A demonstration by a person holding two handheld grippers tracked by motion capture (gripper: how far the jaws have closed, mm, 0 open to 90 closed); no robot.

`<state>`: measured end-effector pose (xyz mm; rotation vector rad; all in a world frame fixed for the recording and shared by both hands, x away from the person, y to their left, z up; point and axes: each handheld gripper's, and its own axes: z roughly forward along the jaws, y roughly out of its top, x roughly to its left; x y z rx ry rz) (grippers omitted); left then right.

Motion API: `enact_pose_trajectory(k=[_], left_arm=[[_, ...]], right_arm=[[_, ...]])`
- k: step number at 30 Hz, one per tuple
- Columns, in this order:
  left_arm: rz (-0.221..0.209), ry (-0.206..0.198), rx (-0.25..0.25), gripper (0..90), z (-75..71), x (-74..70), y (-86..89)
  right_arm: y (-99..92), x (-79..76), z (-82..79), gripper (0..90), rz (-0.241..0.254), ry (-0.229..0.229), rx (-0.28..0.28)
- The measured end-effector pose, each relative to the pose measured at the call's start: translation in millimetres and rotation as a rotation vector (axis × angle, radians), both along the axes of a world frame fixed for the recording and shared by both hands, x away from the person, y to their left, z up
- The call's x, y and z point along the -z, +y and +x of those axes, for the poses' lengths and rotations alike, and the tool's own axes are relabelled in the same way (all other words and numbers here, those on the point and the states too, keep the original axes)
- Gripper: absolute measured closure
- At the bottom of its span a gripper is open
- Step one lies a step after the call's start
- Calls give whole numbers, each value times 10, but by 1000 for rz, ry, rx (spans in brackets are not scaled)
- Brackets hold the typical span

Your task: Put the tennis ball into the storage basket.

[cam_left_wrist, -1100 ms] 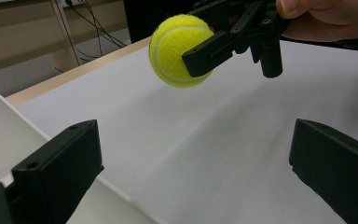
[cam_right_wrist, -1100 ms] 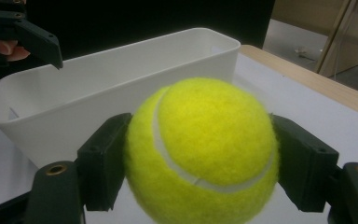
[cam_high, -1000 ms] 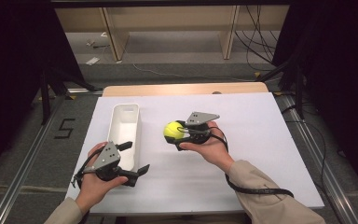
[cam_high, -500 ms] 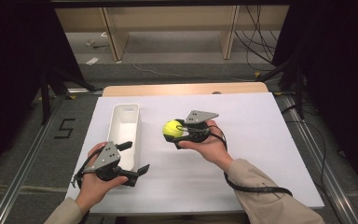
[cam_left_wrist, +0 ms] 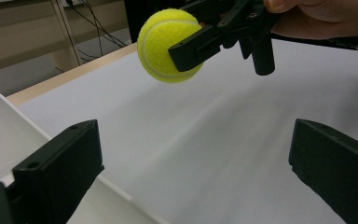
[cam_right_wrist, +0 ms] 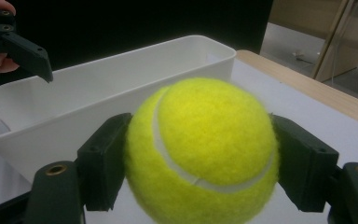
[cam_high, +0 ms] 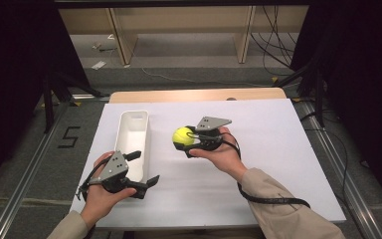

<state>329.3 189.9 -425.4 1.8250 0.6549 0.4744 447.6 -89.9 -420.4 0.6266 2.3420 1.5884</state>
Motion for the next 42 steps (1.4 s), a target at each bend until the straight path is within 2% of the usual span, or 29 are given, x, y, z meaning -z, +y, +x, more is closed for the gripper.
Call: enact_pose_trajectory(k=[42], left_arm=[[-2, -1, -2, 23, 4, 1, 4]], right_arm=[[137, -35, 91, 272, 12, 0, -11]])
